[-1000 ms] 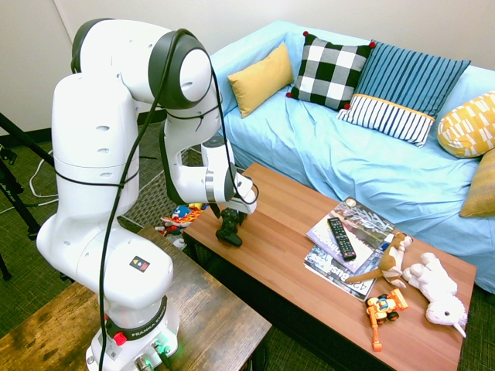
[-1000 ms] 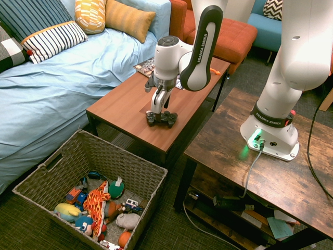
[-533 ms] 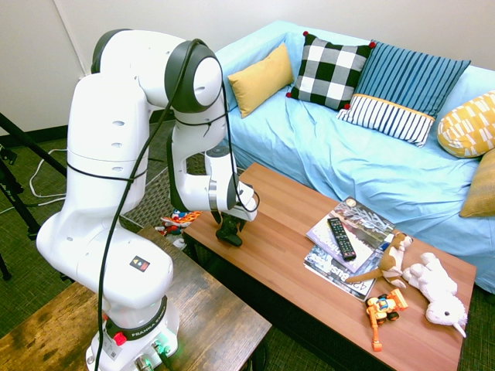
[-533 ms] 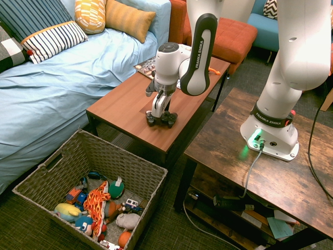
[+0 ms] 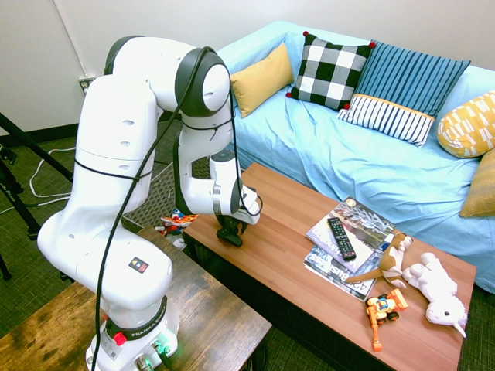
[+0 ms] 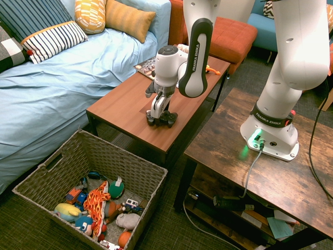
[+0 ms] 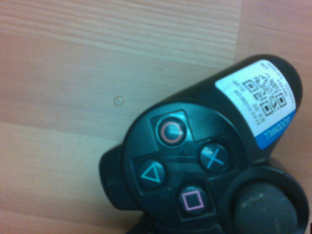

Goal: Put the gamepad in the basket

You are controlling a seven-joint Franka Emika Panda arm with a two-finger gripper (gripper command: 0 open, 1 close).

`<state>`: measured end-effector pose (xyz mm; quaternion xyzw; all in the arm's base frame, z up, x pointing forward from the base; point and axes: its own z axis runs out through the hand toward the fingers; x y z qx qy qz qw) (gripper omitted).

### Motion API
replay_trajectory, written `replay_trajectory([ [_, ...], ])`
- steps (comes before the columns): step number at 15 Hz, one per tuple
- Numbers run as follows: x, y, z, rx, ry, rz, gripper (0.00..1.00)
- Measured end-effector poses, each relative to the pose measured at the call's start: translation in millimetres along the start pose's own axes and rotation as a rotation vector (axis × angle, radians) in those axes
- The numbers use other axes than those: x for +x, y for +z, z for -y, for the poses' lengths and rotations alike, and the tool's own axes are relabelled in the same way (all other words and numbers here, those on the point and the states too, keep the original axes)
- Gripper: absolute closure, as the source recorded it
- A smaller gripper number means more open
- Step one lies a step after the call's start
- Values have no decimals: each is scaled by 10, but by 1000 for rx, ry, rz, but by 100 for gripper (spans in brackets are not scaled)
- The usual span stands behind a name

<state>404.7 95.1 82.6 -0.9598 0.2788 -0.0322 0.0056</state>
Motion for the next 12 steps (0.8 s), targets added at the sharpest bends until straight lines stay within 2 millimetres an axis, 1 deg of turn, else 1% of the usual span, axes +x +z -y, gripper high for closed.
replay_trajectory([
  [6, -22, -15, 62, 31, 2, 30, 100],
  [9, -1, -90, 86, 50, 18, 52, 100],
  [10, -11, -185, 123, 55, 19, 53, 100],
  [12, -107, -535, 310, 68, 2, 29, 100],
])
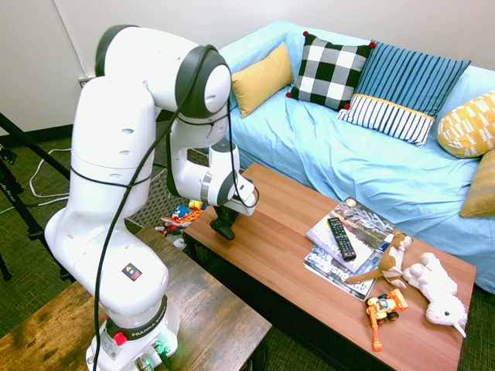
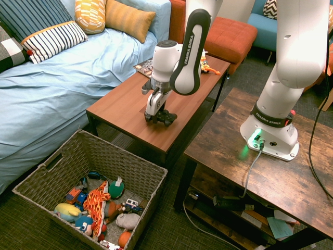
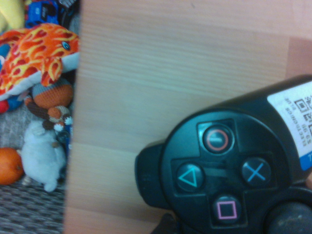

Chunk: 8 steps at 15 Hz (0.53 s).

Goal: Put the gamepad in the basket

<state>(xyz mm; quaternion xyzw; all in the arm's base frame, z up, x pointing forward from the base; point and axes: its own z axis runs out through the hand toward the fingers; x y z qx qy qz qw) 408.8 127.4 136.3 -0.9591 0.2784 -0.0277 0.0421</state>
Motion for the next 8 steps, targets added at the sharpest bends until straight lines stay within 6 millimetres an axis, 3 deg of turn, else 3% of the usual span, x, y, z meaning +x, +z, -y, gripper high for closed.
replay_trajectory([
  [4, -535, -628, 702, 25, -63, -46, 100],
  [6, -788, -767, 1151, 20, -92, -77, 100],
  [8, -993, -744, 1639, 11, -120, -92, 100],
])
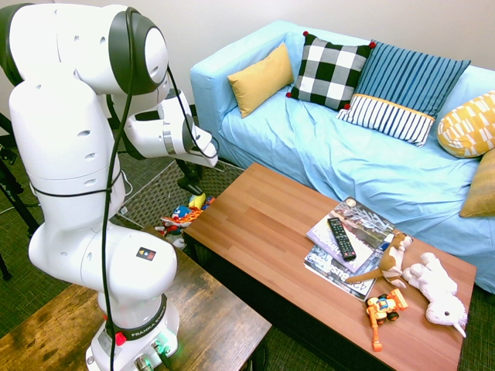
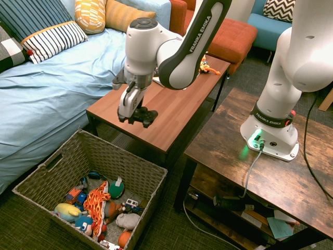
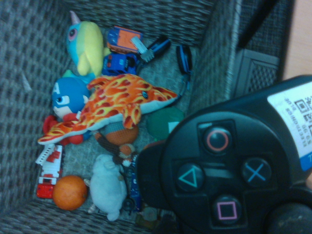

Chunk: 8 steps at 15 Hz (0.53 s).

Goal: Put the gamepad in the basket

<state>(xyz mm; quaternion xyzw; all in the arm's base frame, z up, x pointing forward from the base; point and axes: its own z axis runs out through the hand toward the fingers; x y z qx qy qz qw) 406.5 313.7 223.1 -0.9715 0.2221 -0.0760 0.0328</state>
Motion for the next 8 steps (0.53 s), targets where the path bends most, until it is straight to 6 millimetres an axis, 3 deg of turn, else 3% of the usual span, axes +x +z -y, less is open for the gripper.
replay_trajectory([
  [3, -182, 403, 635, -19, -27, 12, 100],
  [5, -268, 887, 893, -40, -34, 28, 100],
  [8, -446, 1725, 1073, -86, -7, 70, 100],
])
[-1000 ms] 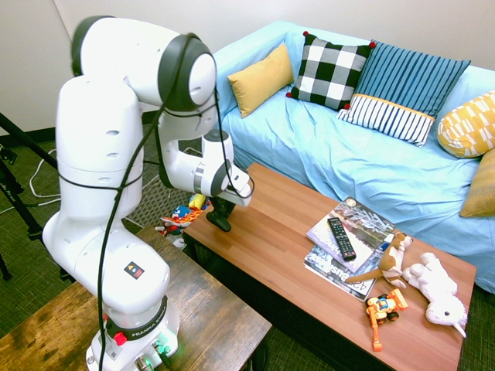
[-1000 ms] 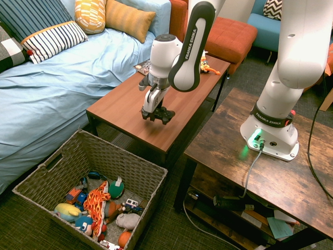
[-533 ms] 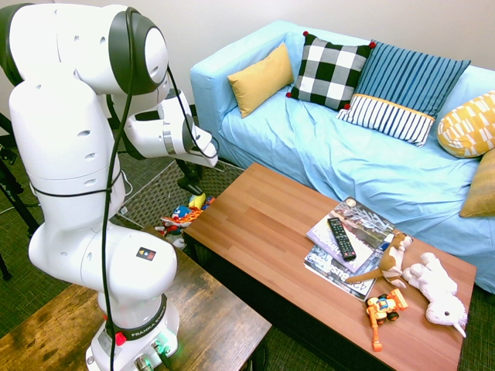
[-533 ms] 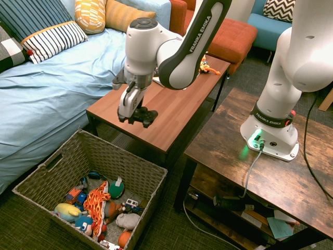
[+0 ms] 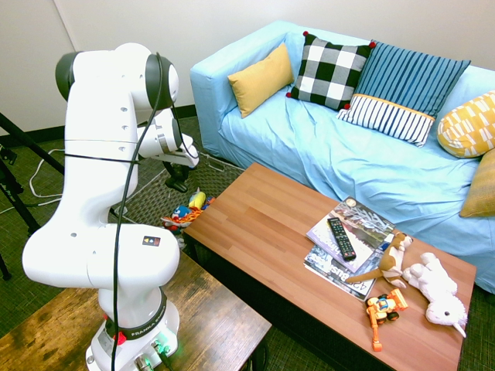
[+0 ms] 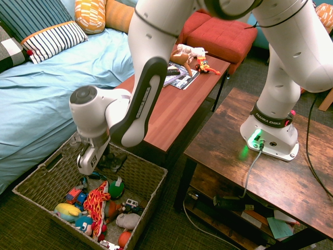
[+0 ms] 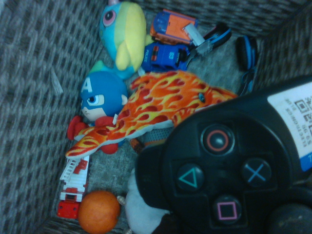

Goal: Put the gamepad in the basket

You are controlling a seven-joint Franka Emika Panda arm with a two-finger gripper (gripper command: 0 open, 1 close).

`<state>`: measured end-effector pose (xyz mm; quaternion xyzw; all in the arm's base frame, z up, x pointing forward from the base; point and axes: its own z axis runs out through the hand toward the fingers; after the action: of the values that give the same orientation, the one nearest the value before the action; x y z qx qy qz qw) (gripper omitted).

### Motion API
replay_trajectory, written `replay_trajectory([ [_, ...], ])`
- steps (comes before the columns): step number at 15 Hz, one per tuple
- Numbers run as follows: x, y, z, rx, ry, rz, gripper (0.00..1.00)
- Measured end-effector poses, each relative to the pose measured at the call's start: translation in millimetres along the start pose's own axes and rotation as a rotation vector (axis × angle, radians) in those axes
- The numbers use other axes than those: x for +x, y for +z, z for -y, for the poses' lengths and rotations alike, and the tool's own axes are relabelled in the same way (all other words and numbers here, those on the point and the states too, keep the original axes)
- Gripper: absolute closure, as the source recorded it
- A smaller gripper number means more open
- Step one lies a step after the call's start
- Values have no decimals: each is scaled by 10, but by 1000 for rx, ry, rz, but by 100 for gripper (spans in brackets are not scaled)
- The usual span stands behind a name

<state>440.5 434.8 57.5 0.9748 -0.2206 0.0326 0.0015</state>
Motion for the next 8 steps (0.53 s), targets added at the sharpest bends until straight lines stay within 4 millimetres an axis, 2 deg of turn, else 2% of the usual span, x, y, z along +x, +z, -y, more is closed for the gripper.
replay_trajectory([
  [2, -48, 455, 93, -20, 17, 23, 100],
  [5, 51, 882, 170, -44, 42, 36, 100],
  [6, 98, 983, 179, -54, 50, 38, 0],
  [8, 138, 1102, 221, -62, 59, 47, 0],
])
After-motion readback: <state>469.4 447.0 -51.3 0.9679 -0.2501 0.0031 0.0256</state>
